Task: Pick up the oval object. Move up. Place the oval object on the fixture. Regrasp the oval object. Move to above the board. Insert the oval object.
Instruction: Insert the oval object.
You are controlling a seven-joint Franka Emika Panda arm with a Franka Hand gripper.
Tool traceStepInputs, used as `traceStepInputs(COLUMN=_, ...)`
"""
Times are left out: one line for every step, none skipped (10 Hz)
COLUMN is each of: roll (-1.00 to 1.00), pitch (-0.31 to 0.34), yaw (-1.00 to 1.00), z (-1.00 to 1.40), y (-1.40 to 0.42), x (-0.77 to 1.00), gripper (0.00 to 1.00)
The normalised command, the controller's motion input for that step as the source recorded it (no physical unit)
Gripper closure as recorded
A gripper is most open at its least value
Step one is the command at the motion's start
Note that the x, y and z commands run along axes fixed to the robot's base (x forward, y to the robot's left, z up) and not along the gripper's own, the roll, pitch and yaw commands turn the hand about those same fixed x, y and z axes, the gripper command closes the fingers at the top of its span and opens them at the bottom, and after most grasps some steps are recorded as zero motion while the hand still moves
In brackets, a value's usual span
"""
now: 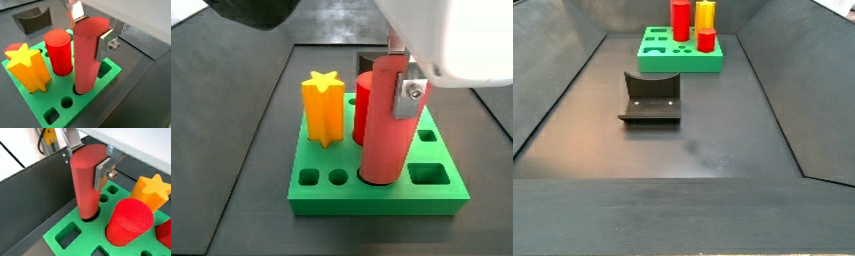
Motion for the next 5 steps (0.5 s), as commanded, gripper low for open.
traceStepInputs(roll=0.0, pitch=-0.036, yaw=-0.31, z=-0.09, y=0.0, x=0.0, gripper=1.0)
traceStepInputs(roll=0.0, pitch=-0.009, yaw=-0.29, z=-0.12, y=0.02, x=0.0, gripper=1.0)
traceStepInputs(roll=0.0, pitch=0.0, yaw=-0.22, z=-0.18, y=0.07, x=0.0, gripper=1.0)
traceStepInputs(roll=0.01, pitch=0.0, yaw=-0.19, z=-0.2, y=0.0, x=0.0, gripper=1.0)
traceStepInputs(roll=0.03, pitch=0.0, yaw=-0.17, z=-0.31, y=0.0, x=0.02, gripper=1.0)
